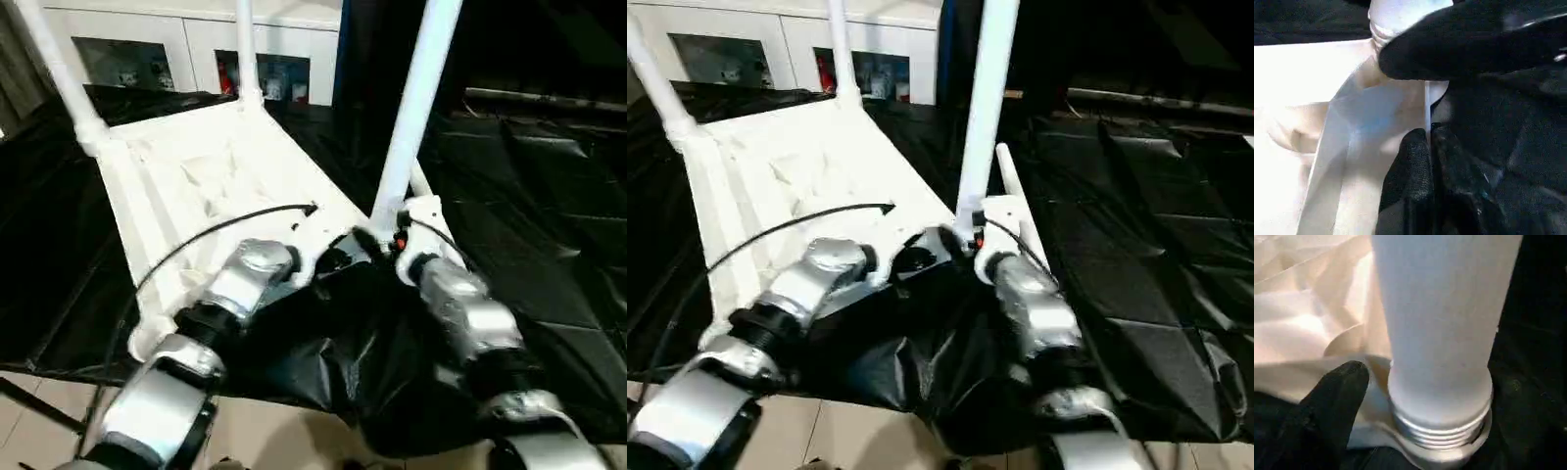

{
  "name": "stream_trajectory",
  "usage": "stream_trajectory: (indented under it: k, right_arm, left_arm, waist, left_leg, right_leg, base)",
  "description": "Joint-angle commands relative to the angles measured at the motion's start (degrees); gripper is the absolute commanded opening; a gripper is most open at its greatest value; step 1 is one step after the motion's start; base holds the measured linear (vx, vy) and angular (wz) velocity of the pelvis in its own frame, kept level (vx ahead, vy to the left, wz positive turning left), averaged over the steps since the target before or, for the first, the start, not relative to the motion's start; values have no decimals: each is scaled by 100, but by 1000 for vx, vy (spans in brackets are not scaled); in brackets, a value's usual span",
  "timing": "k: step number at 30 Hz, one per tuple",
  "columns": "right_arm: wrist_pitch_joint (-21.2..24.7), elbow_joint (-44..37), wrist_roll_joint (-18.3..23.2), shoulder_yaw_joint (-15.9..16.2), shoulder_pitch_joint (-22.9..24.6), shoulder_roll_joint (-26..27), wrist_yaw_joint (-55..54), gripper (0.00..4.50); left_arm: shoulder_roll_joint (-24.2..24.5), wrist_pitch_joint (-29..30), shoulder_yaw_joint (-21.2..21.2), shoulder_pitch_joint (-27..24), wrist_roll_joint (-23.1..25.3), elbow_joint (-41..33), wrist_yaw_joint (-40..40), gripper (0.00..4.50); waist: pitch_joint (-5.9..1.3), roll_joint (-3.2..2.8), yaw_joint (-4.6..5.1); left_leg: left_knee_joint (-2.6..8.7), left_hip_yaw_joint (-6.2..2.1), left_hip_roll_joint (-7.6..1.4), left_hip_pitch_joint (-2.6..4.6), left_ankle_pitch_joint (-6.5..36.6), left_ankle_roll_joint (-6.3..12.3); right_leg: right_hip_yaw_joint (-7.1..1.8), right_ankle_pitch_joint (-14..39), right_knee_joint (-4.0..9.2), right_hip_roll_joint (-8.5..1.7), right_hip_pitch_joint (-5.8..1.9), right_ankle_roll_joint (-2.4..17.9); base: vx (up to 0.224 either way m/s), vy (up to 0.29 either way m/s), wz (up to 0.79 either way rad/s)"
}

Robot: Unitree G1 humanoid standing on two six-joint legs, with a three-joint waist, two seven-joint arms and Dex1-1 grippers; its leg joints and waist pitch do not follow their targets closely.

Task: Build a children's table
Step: Rotate leg to tighten

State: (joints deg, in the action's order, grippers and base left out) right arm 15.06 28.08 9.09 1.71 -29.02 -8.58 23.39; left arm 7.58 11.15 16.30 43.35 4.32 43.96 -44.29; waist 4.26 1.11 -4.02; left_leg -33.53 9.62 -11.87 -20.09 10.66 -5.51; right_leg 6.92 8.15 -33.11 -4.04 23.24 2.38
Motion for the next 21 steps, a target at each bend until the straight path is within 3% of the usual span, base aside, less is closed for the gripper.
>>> stream_trajectory:
  k: [1,6,13,18,21]
  right_arm:
    - [188,-499,28,255,70,-235,552,442]
    - [419,-1276,-57,582,499,-1287,1732,446]
    - [524,-1720,191,728,660,-1693,2473,446]
    - [515,-1805,164,894,749,-1845,2792,446]
    - [510,-1781,149,904,745,-1825,2854,419]
  left_arm:
    - [49,-157,14,-5,-138,-243,-255,0]
    - [617,-476,136,-325,-393,-837,-1547,0]
    - [1026,-392,272,-675,-655,-1612,-2417,0]
    - [1137,-354,257,-784,-620,-1726,-2482,0]
    - [1164,-305,258,-815,-645,-1824,-2519,0]
  waist:
    - [-423,30,-53]
    - [-429,24,-99]
    - [-432,-4,-143]
    - [-414,14,-181]
    - [-414,36,-189]
  left_leg:
    - [352,-5,-95,-21,862,520]
    - [357,-10,-123,-21,853,537]
    - [367,-4,-167,22,930,488]
    - [374,6,-164,14,991,440]
    - [370,11,-146,0,948,434]
  right_leg:
    - [-311,2254,474,-437,-387,538]
    - [-331,2142,446,-454,-365,565]
    - [-346,1777,375,-447,-333,852]
    - [-347,1927,387,-461,-337,779]
    - [-345,2025,400,-460,-339,698]
  base:
    - [0,0,0]
    - [0,0,0]
    - [0,0,0]
    - [0,0,0]
    - [0,0,0]
